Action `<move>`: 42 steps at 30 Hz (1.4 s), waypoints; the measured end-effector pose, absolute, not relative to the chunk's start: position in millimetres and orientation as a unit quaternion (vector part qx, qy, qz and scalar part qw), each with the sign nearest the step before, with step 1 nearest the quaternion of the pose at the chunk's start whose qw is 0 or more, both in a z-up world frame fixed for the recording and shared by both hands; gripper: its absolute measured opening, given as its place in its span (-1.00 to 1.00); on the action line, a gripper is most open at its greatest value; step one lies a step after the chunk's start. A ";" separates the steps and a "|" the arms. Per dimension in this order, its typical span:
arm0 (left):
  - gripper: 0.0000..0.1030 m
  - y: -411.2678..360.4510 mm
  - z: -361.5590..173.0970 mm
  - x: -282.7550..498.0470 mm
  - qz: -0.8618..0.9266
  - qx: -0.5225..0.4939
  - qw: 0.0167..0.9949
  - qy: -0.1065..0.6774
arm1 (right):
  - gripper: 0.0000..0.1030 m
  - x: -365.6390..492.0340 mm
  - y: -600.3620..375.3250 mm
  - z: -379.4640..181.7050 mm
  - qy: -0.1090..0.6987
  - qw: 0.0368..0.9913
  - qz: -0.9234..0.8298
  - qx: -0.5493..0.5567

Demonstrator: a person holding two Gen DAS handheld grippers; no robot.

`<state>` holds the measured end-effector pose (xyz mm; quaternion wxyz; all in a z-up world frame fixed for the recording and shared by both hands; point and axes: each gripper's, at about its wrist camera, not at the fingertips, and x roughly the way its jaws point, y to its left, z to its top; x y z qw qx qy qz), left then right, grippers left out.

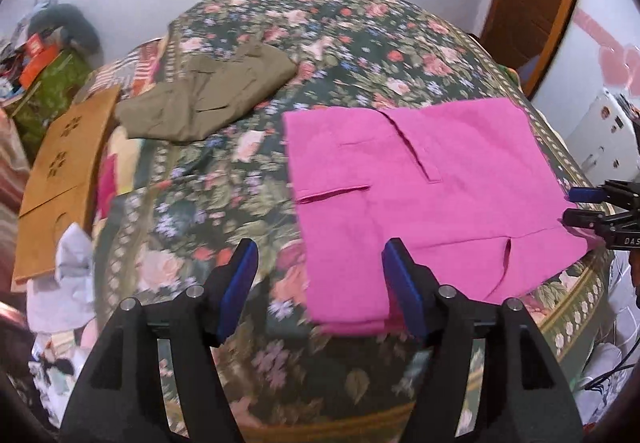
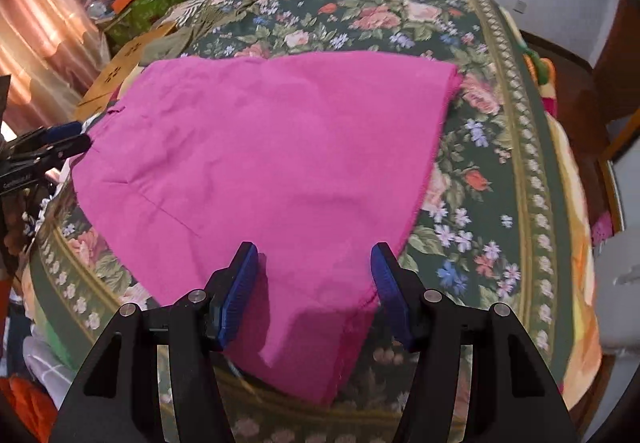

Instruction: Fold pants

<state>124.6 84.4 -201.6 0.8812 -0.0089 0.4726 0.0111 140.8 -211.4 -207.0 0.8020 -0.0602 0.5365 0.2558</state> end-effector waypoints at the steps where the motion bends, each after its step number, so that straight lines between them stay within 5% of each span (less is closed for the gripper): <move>1: 0.27 89.3 -195.6 119.8 0.015 -0.019 0.883 0.469 | 0.06 139.6 -211.0 -201.9 0.530 0.806 0.255 -0.059; 7: 0.49 101.3 -184.1 105.7 0.011 -0.099 0.870 0.483 | 0.06 130.6 -194.5 -165.2 0.476 0.832 0.281 -0.042; 32: 0.48 105.0 -232.6 131.2 -0.074 -0.364 0.773 0.514 | 0.07 116.3 -141.1 -215.8 0.502 0.794 0.344 -0.016; 36: -0.07 111.1 -235.1 141.5 -0.043 -0.361 0.774 0.518 | 0.08 118.1 -141.5 -217.0 0.500 0.793 0.348 -0.014; 42: -0.14 121.7 -242.5 149.1 -0.026 -0.407 0.752 0.518 | 0.08 118.0 -143.0 -217.2 0.500 0.792 0.350 -0.012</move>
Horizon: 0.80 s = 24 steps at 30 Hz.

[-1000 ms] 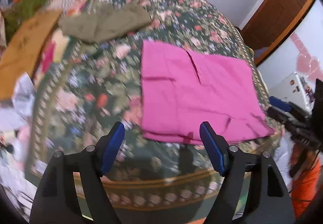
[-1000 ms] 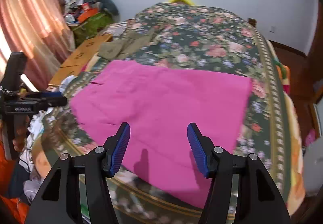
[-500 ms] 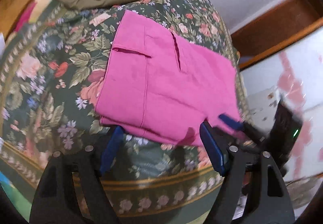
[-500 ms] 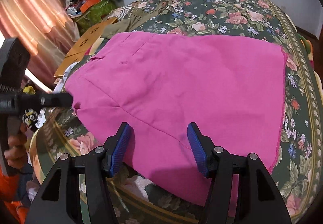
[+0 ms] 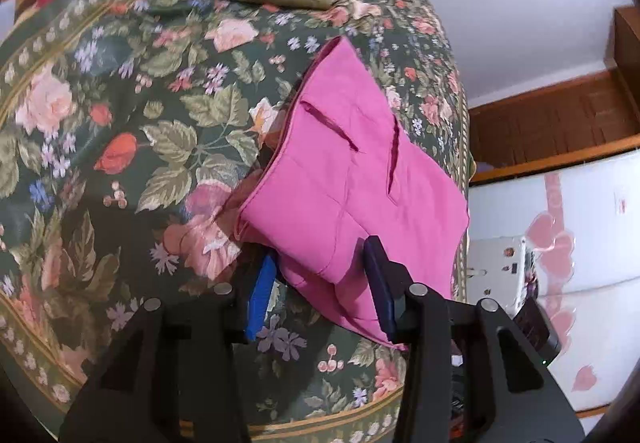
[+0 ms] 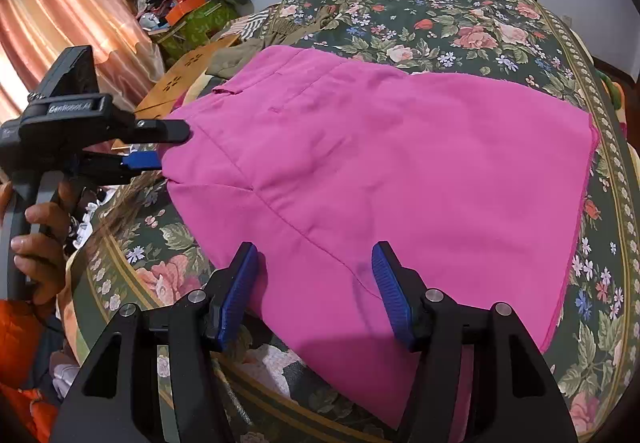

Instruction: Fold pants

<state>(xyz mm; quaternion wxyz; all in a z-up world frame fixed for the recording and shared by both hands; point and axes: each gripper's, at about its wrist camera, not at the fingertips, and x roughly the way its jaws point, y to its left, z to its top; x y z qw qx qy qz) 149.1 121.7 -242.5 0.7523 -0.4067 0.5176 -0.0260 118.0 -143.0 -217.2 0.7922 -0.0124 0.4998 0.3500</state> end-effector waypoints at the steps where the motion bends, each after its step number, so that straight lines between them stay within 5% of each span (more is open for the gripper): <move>1: -0.14 122.4 -242.9 149.2 -0.023 -0.411 0.750 0.518 | 0.08 117.8 -143.4 -217.2 0.500 0.792 0.350 -0.013; 13: -0.13 125.7 -252.5 154.6 -0.040 -0.443 0.732 0.516 | 0.08 119.8 -141.0 -217.2 0.502 0.789 0.354 -0.015; 18: -0.41 113.9 -242.8 175.5 -0.020 -0.368 0.771 0.520 | 0.08 120.0 -142.2 -217.6 0.500 0.790 0.355 -0.011; 24: -0.49 95.3 -227.4 177.6 0.024 -0.262 0.821 0.507 | 0.06 121.1 -142.6 -215.6 0.503 0.788 0.355 -0.008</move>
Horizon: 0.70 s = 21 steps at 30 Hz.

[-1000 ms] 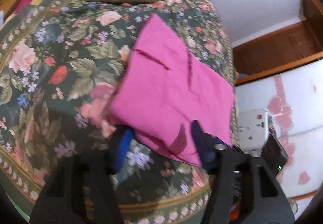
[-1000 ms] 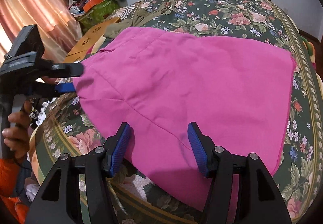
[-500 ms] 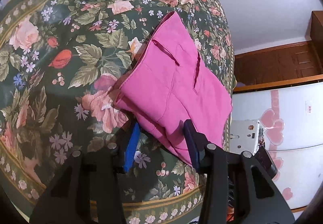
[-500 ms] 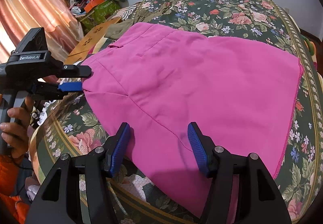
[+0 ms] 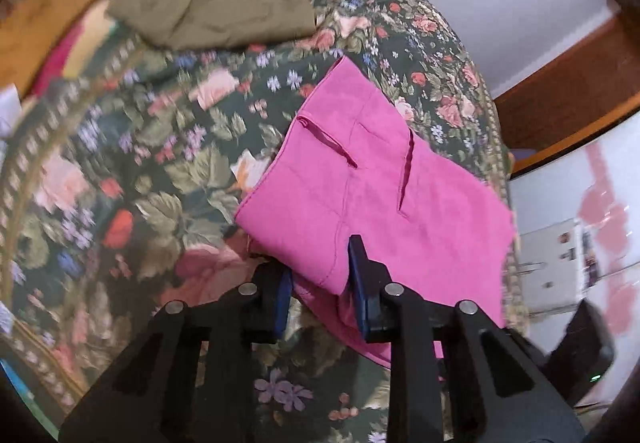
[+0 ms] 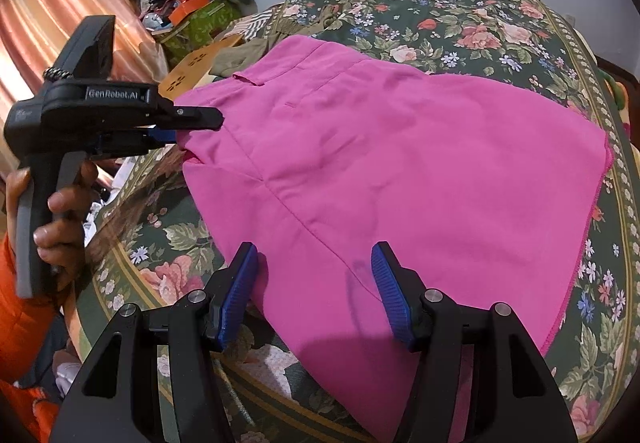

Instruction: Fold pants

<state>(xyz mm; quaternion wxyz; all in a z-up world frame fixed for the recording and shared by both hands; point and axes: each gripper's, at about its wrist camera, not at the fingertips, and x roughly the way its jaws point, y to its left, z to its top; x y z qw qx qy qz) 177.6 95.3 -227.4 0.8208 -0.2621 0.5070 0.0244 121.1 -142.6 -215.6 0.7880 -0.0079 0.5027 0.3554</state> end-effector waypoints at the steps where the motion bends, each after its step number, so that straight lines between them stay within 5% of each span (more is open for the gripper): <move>1: -0.49 97.2 -226.0 175.1 0.032 -0.255 0.825 0.504 | 0.07 121.4 -142.6 -215.2 0.503 0.788 0.355 -0.007; 11: -0.50 110.7 -194.2 122.1 0.166 -0.053 0.883 0.436 | 0.06 116.3 -135.8 -214.4 0.502 0.787 0.357 -0.017; 14: -0.70 95.8 -183.2 111.1 0.186 0.026 0.896 0.402 | 0.06 115.9 -132.0 -214.9 0.502 0.787 0.357 -0.020; 21: -0.76 41.4 -144.9 118.8 0.131 0.115 0.927 0.331 | 0.06 114.7 -138.8 -214.1 0.503 0.791 0.347 -0.021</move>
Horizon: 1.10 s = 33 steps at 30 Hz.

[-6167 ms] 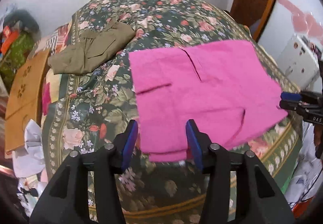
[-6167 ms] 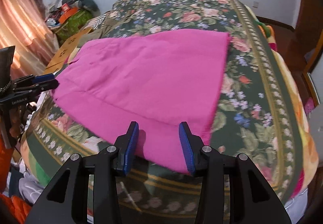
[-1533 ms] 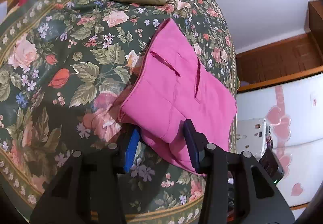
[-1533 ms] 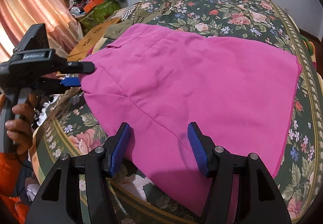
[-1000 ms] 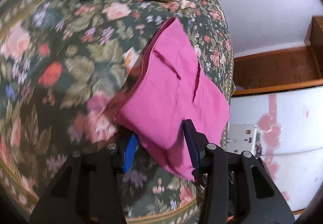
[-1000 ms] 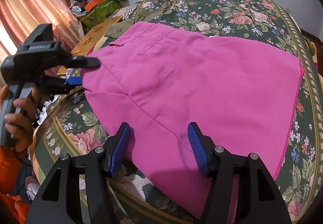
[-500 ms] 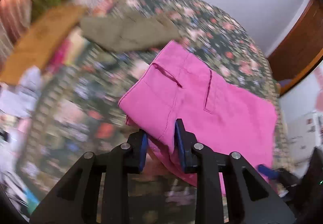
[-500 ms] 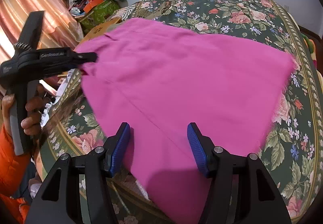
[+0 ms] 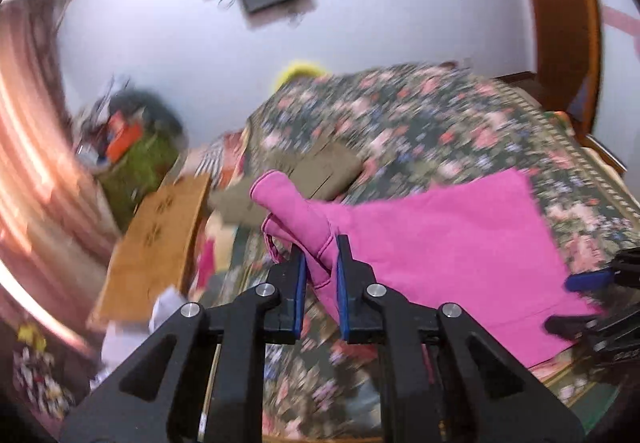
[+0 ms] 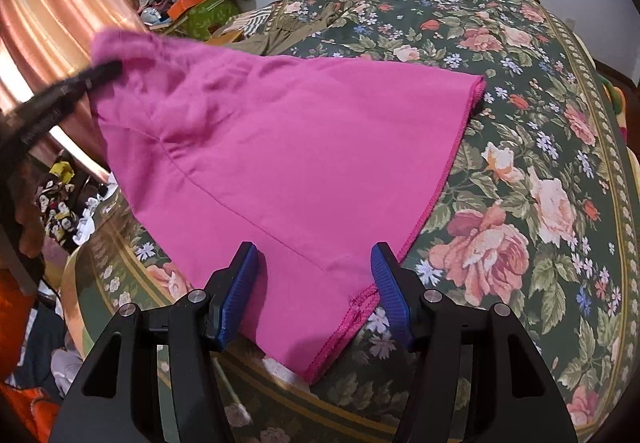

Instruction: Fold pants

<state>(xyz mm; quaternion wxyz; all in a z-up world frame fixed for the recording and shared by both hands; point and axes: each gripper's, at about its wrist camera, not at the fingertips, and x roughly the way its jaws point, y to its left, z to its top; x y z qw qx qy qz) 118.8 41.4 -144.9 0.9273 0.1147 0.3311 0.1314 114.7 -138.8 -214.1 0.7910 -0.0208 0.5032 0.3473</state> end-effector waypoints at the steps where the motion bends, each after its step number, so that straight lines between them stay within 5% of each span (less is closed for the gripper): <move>1: -0.77 32.6 -139.5 121.2 0.115 0.118 0.931 0.326 | 0.06 114.2 -140.2 -214.0 0.503 0.792 0.346 -0.020; 9: -0.79 -24.1 -120.3 140.8 -0.053 0.098 0.932 0.345 | 0.06 112.3 -153.6 -214.9 0.503 0.796 0.336 -0.004; 26: -0.78 -50.6 -178.1 164.6 -0.164 0.016 0.843 0.513 | 0.06 106.4 -176.8 -210.2 0.500 0.806 0.316 0.019; 29: -0.33 -40.3 -163.8 164.1 -0.175 -0.005 0.847 0.501 | 0.06 103.0 -181.6 -205.1 0.495 0.810 0.314 0.026; 31: 0.14 -31.1 -149.2 160.1 -0.178 -0.025 0.860 0.478 | 0.06 100.3 -184.6 -199.8 0.488 0.814 0.312 0.027; 33: 0.16 -22.1 -135.4 156.0 -0.170 -0.029 0.875 0.453 | 0.07 99.4 -187.2 -194.3 0.482 0.820 0.308 0.027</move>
